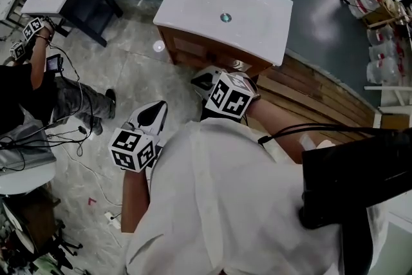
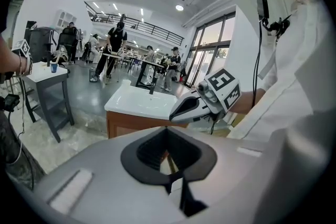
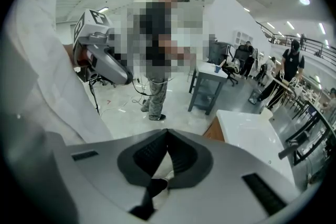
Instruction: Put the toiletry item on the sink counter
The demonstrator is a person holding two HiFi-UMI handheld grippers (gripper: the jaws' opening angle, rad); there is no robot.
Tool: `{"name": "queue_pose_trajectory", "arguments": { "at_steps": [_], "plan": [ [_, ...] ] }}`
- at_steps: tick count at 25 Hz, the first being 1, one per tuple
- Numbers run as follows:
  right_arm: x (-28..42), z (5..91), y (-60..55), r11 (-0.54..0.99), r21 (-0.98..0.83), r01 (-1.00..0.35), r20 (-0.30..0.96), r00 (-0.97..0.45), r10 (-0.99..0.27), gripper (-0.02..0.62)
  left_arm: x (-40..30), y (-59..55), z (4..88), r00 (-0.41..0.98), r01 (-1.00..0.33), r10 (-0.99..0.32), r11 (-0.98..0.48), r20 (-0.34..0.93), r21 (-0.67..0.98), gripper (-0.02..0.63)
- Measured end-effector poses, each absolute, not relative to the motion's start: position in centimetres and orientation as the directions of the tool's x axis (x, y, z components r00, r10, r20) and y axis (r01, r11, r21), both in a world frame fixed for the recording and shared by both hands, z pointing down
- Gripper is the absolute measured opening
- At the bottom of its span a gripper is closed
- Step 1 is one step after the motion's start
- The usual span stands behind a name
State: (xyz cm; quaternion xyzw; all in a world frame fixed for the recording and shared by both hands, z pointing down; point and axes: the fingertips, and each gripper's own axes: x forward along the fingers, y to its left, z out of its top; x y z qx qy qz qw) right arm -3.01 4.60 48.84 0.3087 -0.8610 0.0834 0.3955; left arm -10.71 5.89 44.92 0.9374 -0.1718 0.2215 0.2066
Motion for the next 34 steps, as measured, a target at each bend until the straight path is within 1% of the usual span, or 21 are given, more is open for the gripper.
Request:
{"name": "queue_pose_trajectory", "arguments": {
  "at_steps": [28,34],
  "plan": [
    [-1.9,49.9,3.6,0.81,0.082,-0.58,0.733,-0.516,-0.444,0.005,-9.2,4.8,45.8,0.83,-0.418,-0.213,-0.849,0.516,0.322,0.006],
    [-0.2,51.2,3.4,0.787,0.058,-0.614,0.75,-0.493,-0.44,0.005,-8.3,4.5,46.4,0.832,-0.392,-0.169,-0.853,0.528,0.345,0.006]
  ]
}}
